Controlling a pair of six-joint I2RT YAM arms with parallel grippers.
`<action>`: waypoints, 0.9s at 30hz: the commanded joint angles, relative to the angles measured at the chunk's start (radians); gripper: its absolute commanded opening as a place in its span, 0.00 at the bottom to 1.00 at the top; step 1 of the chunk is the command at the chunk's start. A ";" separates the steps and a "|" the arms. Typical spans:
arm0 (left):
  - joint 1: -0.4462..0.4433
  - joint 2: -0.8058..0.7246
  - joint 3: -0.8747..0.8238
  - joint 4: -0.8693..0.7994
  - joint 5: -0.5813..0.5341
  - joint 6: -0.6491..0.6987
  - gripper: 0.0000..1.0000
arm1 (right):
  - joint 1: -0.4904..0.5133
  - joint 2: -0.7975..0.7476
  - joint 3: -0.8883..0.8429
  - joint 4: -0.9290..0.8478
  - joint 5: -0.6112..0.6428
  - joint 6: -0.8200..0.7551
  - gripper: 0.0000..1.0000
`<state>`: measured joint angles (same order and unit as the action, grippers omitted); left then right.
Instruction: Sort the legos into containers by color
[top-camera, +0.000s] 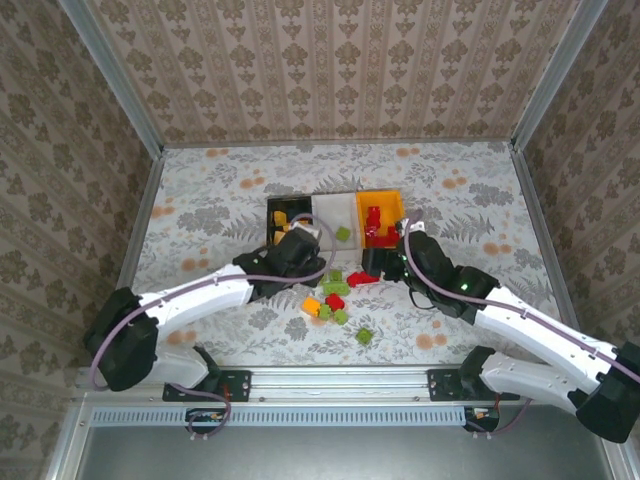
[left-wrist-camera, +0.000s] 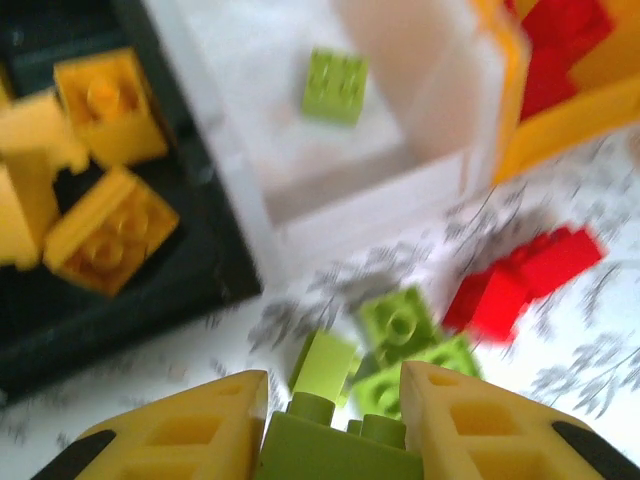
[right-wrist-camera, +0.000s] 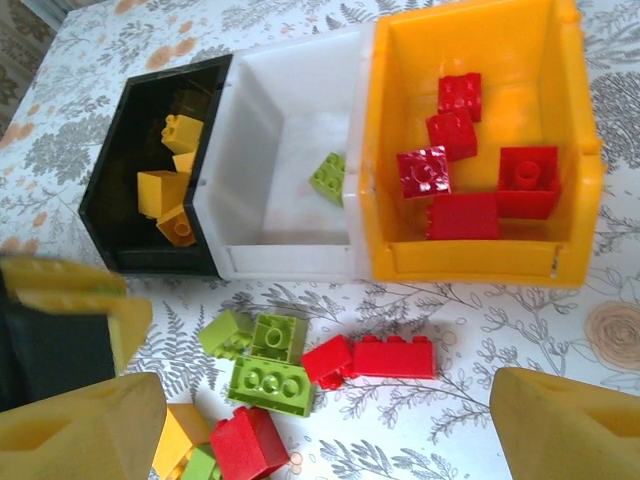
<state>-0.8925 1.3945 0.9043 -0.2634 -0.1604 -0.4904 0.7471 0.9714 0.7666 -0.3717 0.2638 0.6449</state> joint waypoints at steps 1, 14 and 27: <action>0.035 0.097 0.121 0.016 0.035 0.054 0.35 | -0.009 -0.020 -0.023 -0.037 0.031 0.028 0.86; 0.138 0.454 0.456 -0.014 0.101 0.093 0.39 | -0.017 -0.065 -0.076 -0.075 0.019 0.043 0.86; 0.120 0.392 0.464 0.007 0.126 0.062 0.80 | -0.018 -0.051 -0.093 -0.077 -0.082 0.009 0.87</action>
<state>-0.7597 1.8759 1.3792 -0.2642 -0.0475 -0.4191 0.7338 0.9089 0.6746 -0.4271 0.2375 0.6788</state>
